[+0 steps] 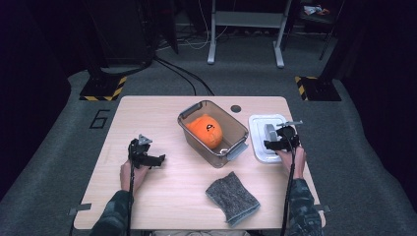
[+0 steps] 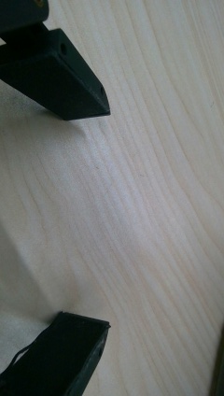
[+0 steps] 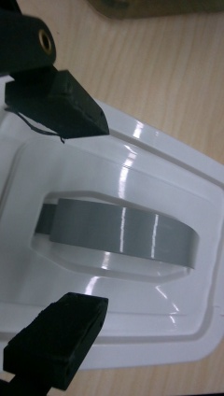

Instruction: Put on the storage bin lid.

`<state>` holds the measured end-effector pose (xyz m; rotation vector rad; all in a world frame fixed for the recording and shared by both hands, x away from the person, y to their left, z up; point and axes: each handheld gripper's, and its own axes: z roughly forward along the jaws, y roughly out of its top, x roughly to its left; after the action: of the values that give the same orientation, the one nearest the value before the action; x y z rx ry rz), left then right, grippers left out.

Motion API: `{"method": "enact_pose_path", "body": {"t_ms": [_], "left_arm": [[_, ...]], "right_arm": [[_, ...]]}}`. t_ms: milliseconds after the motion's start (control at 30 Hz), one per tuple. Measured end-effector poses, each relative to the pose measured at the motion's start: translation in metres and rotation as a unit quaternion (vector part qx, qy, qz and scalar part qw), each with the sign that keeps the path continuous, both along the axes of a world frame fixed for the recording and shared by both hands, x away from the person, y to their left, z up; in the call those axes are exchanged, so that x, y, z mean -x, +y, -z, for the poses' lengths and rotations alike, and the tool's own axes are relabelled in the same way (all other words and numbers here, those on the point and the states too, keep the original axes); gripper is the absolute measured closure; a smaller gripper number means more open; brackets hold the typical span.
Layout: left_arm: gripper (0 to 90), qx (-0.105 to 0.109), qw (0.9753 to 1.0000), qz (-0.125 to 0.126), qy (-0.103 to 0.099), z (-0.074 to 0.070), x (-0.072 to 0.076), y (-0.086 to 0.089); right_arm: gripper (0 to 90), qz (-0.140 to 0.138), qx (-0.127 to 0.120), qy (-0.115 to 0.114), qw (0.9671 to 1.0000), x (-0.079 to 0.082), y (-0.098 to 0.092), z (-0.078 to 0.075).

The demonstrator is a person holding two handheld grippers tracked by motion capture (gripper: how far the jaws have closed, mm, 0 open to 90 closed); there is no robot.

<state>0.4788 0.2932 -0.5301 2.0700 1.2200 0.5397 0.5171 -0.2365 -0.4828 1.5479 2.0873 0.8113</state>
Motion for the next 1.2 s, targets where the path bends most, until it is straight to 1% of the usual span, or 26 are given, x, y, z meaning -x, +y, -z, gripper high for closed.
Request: {"method": "enact_pose_path", "body": {"t_ms": [33, 67, 100, 133, 167, 200, 233, 267, 300, 333, 367, 400, 433, 467, 533, 567, 600, 700, 767, 800, 833, 867, 900, 933, 1067, 1200], "left_arm": [[0.2, 0.000, 1.0000, 0.000, 0.000, 0.000, 0.000, 0.000], [0.2, -0.001, 1.0000, 0.000, -0.001, 0.000, 0.000, 0.000], [0.3, -0.001, 1.0000, 0.000, -0.001, 0.000, 0.000, 0.000], [0.3, 0.000, 1.0000, 0.000, -0.001, 0.000, 0.000, 0.000], [0.3, -0.001, 1.0000, 0.000, -0.001, 0.000, 0.000, 0.000], [0.3, 0.000, 1.0000, 0.000, -0.001, 0.000, 0.000, 0.000], [0.3, -0.001, 1.0000, 0.000, -0.001, 0.000, 0.000, 0.000], [0.3, -0.001, 1.0000, 0.000, -0.001, 0.000, 0.000, 0.000], [0.3, -0.001, 1.0000, 0.000, -0.001, 0.000, 0.000, 0.000], [0.3, -0.001, 1.0000, 0.000, -0.001, 0.000, 0.000, 0.000], [0.3, -0.001, 1.0000, 0.000, -0.001, 0.000, 0.000, 0.000], [0.3, -0.001, 1.0000, 0.000, -0.001, 0.000, 0.000, 0.000], [0.3, -0.001, 1.0000, 0.000, -0.001, 0.000, 0.000, 0.000], [0.3, -0.001, 1.0000, 0.000, -0.001, 0.000, 0.000, 0.000], [0.3, -0.001, 1.0000, 0.000, -0.001, 0.000, 0.000, 0.000], [0.3, -0.001, 1.0000, 0.000, -0.001, 0.000, 0.000, 0.000], [0.3, -0.001, 1.0000, 0.000, -0.001, 0.000, 0.000, 0.000], [0.4, -0.001, 1.0000, 0.000, -0.002, 0.000, 0.000, 0.000], [0.4, -0.002, 1.0000, 0.000, -0.001, 0.000, 0.000, 0.000], [0.4, -0.002, 1.0000, 0.000, -0.001, 0.000, 0.000, 0.000], [0.4, -0.002, 1.0000, 0.000, -0.002, 0.000, 0.000, 0.000], [0.4, -0.002, 1.0000, -0.001, -0.002, 0.000, 0.000, 0.000], [0.4, -0.002, 1.0000, -0.001, -0.002, 0.000, 0.000, 0.000], [0.4, -0.002, 1.0000, 0.000, -0.002, 0.000, 0.000, 0.000], [0.3, -0.002, 1.0000, -0.001, -0.002, 0.000, 0.000, 0.000], [0.4, -0.002, 1.0000, 0.000, -0.002, 0.000, 0.000, 0.000]], "right_arm": [[14.7, -0.001, 0.006, 0.004, 1.0000, -0.004, 0.000, 0.000], [17.4, -0.003, 0.002, 0.009, 1.0000, -0.007, -0.001, -0.001], [20.4, 0.001, -0.006, 0.005, 1.0000, -0.009, -0.001, -0.003], [20.4, 0.001, -0.006, 0.005, 1.0000, -0.009, -0.001, -0.003], [21.4, 0.008, -0.001, -0.004, 1.0000, -0.010, 0.000, -0.004], [22.4, 0.009, 0.001, -0.002, 1.0000, -0.013, 0.002, -0.005], [26.1, 0.010, 0.004, 0.005, 0.9999, -0.018, 0.003, -0.006], [29.3, 0.013, 0.005, 0.005, 0.9999, -0.021, 0.004, -0.007], [32.3, 0.016, 0.007, -0.003, 0.9998, -0.022, 0.005, -0.007], [34.2, 0.019, 0.016, -0.004, 0.9997, -0.024, 0.007, -0.006], [34.2, 0.019, 0.016, -0.004, 0.9997, -0.024, 0.007, -0.006], [39.2, 0.020, 0.023, 0.001, 0.9995, -0.027, 0.009, -0.001], [39.2, 0.020, 0.023, 0.001, 0.9995, -0.027, 0.009, -0.001], [43.8, 0.024, 0.029, 0.004, 0.9993, -0.030, 0.010, 0.004], [49.7, 0.030, 0.017, 0.003, 0.9994, -0.031, 0.010, 0.006], [49.7, 0.030, 0.017, 0.003, 0.9994, -0.031, 0.010, 0.006], [56.0, 0.032, 0.020, 0.000, 0.9993, -0.032, 0.011, 0.008], [61.8, 0.032, 0.021, -0.002, 0.9993, -0.034, 0.011, 0.010], [63.2, 0.037, 0.022, -0.003, 0.9991, -0.034, 0.011, 0.010], [63.9, 0.037, 0.015, -0.002, 0.9992, -0.034, 0.010, 0.011], [64.3, 0.043, 0.015, -0.004, 0.9990, -0.034, 0.010, 0.011], [64.7, 0.042, 0.013, -0.004, 0.9990, -0.034, 0.010, 0.011], [65.4, 0.048, 0.008, -0.001, 0.9988, -0.033, 0.010, 0.011], [66.2, 0.045, 0.012, -0.006, 0.9989, -0.034, 0.009, 0.011], [66.5, 0.041, 0.013, -0.003, 0.9991, -0.033, 0.009, 0.010], [66.7, 0.039, 0.008, -0.010, 0.9991, -0.029, 0.008, 0.003]]}}
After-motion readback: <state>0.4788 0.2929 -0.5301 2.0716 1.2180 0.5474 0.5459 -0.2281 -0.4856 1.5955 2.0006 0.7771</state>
